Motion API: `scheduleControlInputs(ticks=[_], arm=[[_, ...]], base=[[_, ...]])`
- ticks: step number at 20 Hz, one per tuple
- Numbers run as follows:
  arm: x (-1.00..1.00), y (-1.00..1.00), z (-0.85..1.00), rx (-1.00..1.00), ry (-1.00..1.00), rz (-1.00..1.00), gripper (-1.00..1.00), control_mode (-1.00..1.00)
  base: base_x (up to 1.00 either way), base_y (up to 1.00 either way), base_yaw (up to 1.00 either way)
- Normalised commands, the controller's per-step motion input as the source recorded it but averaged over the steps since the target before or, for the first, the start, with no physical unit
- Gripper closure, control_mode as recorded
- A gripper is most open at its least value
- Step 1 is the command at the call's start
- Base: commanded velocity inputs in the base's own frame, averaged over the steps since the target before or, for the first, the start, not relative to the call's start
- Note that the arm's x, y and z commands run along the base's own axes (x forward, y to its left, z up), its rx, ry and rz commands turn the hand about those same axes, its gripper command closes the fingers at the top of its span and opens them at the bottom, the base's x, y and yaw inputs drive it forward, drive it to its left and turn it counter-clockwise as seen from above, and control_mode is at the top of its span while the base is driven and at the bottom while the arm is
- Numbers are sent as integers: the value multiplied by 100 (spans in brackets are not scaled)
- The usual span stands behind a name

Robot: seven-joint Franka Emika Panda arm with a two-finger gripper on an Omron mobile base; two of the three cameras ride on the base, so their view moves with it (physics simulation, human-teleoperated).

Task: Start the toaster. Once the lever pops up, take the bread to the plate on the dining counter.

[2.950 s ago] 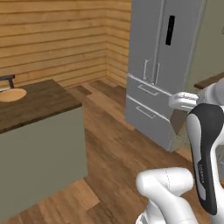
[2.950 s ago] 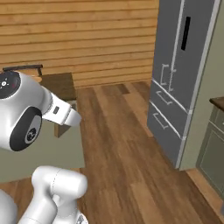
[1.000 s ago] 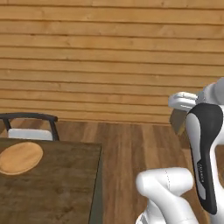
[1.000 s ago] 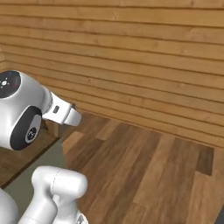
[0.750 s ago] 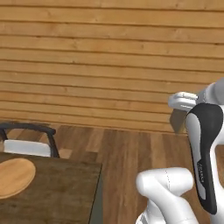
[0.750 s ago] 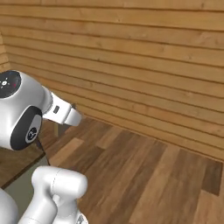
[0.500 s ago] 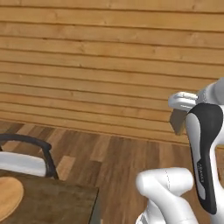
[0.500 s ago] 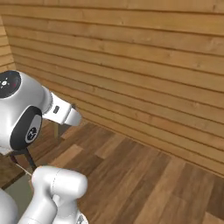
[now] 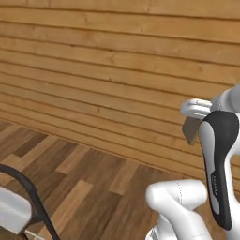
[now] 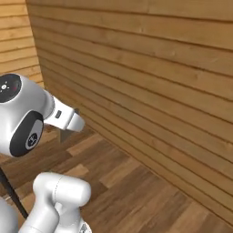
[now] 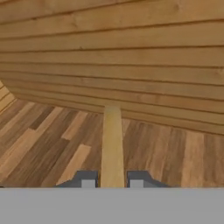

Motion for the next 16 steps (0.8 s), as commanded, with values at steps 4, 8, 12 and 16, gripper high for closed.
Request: scheduleControlInputs(ticks=[4,8,12,16], arm=[[0,0,0,0,0,0,100,100],[0,0,0,0,0,0,100,100],[0,0,0,0,0,0,100,100],[0,0,0,0,0,0,100,100]], base=[[100,-22,61],[89,-16,69],[78,-15,74],[71,-21,74]])
